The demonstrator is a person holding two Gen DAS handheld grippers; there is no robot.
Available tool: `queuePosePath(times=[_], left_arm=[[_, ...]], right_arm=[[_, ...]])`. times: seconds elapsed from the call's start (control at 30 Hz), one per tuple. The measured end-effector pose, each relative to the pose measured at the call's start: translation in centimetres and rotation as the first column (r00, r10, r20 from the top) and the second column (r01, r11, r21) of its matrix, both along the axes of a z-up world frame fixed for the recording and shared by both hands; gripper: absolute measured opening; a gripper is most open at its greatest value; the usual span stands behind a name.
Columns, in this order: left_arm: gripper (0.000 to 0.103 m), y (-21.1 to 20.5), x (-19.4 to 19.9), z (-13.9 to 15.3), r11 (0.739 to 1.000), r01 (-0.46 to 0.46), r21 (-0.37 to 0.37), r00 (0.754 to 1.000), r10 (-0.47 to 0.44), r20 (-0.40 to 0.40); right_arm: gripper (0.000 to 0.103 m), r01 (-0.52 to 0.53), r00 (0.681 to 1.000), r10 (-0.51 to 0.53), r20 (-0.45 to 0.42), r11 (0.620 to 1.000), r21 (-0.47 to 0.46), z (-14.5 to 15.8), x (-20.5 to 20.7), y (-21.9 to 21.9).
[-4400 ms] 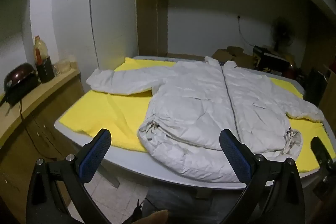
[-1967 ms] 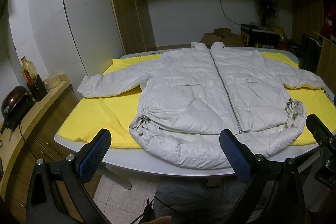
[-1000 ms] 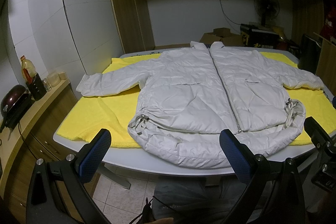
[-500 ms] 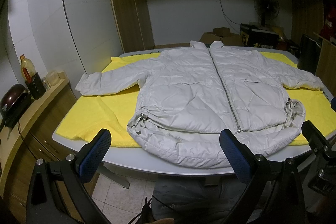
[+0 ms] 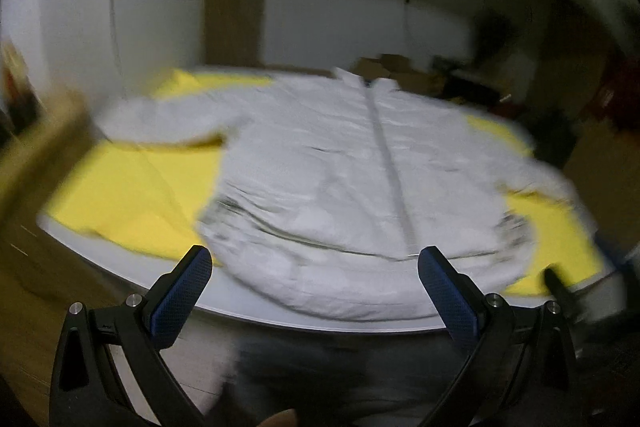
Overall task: Fold large clothes
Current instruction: 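Grasp the white jacket sleeve cuff with the left gripper and lift it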
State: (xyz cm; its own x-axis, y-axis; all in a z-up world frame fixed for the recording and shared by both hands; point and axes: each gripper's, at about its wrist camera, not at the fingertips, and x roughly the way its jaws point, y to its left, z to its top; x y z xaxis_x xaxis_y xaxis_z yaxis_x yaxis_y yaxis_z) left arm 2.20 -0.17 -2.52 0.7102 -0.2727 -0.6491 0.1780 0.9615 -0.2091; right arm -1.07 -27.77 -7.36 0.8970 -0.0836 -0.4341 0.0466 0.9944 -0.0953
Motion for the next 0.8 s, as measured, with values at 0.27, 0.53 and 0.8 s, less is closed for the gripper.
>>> queuePosePath(times=[0.27, 0.53, 0.8], left_arm=[[0.103, 10.9, 8.0, -3.1, 0.867, -0.034, -0.498, 0.996, -0.008, -0.083], [0.103, 20.8, 20.4, -9.5, 0.581, -0.274, -0.767, 0.957, 0.083, -0.278], [0.103, 21.5, 29.9, -13.6, 0.602, -0.394, -0.694, 0.908, 0.138, -0.396]], right_arm=[[0.103, -0.026, 1.0, 0.026, 0.01, 1.0, -0.006, -0.8, 0.7, 0.2], [0.103, -0.117, 0.993, 0.117, 0.007, 0.993, -0.02, -4.0, 4.8, 1.5], [0.103, -0.124, 0.99, 0.128, -0.068, 0.99, 0.06, -6.1, 9.2, 0.9]])
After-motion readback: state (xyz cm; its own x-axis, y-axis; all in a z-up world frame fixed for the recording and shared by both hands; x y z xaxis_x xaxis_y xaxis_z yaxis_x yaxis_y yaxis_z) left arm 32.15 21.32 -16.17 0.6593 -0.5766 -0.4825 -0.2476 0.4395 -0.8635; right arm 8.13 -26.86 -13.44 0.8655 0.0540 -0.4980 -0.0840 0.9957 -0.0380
